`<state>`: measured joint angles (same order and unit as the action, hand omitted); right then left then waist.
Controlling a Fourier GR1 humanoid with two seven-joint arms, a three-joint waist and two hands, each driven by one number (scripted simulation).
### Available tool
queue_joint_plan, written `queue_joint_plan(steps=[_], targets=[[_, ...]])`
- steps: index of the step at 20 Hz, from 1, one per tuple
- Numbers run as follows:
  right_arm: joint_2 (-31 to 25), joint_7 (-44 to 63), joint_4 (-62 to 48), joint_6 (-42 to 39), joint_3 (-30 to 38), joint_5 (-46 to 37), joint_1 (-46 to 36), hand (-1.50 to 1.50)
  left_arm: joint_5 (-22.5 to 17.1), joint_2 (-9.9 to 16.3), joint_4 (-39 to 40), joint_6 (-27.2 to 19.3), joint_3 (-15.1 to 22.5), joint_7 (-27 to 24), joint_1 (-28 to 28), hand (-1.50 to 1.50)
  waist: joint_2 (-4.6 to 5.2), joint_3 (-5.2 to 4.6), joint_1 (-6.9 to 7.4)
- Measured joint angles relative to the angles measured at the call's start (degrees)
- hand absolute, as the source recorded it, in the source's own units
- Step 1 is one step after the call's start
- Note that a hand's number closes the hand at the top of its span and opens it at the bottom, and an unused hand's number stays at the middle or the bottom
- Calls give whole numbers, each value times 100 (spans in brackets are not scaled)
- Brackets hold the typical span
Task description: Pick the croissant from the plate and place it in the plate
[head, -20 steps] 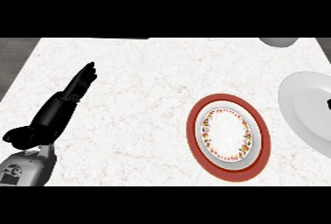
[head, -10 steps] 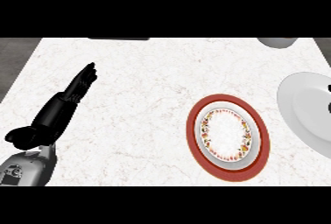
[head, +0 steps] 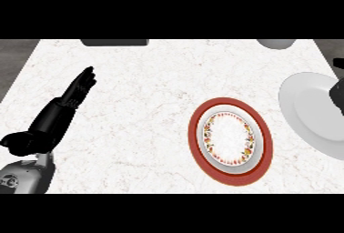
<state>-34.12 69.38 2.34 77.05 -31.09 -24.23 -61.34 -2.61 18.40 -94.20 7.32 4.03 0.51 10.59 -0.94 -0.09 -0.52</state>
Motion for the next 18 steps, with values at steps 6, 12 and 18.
queue_joint_plan(steps=[6, 12, 18], targets=[[293, 188, 198, 345, -37, -235, -192, -150, -5, 48, -30, -6, -100, -33, -226, 0, -82, -12, -180], [673, 333, 226, 554, -66, -494, -261, -150, 21, 99, -36, -39, -206, -53, -340, 0, -146, -21, -346], [1034, 478, 173, 679, -63, -676, -284, -150, -4, 128, -101, -34, -285, -77, -494, 0, -188, -23, -452]])
